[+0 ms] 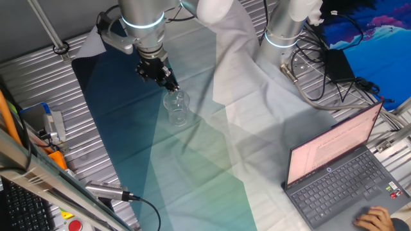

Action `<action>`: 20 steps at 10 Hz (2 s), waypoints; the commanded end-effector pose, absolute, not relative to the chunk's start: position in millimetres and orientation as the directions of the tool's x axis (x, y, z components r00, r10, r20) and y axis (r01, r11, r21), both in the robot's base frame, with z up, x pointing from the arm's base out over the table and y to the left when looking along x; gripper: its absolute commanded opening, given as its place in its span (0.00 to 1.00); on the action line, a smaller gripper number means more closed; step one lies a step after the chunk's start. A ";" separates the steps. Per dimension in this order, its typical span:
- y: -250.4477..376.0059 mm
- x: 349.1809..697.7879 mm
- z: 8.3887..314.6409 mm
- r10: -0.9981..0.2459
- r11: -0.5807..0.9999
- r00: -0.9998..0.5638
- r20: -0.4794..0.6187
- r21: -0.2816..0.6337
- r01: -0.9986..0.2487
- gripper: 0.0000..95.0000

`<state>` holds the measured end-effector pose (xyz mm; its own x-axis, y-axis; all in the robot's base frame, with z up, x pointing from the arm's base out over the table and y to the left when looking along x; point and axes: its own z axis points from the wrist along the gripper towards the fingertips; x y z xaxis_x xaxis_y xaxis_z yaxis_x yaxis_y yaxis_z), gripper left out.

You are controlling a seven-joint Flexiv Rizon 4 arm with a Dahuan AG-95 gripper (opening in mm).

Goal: Pick up the cup

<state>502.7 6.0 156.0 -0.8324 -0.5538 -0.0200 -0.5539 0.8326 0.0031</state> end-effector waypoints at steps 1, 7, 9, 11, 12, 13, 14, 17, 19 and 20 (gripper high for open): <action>6.1 502.7 155.9 -0.618 0.786 -0.786 -0.011 0.000 -0.618 1.00; 6.1 502.7 155.9 -0.583 0.812 -0.812 -0.021 0.010 -0.583 1.00; 15.4 491.8 152.4 -0.576 0.817 -0.817 -0.029 0.011 -0.576 1.00; 31.1 480.0 146.4 -0.564 0.825 -0.825 -0.036 0.015 -0.565 1.00; 37.4 476.5 144.2 -0.556 0.830 -0.830 -0.037 0.017 -0.557 1.00; 42.4 472.1 142.3 -0.553 0.832 -0.832 -0.039 0.015 -0.554 1.00; 43.7 470.6 141.7 -0.555 0.831 -0.831 -0.040 0.015 -0.556 1.00; 44.6 469.9 137.3 -0.559 0.828 -0.827 -0.050 0.013 -0.560 1.00; 47.1 470.0 132.9 -0.556 0.830 -0.829 -0.063 0.015 -0.557 1.00; 47.6 470.0 130.7 -0.556 0.830 -0.828 -0.071 0.016 -0.558 1.00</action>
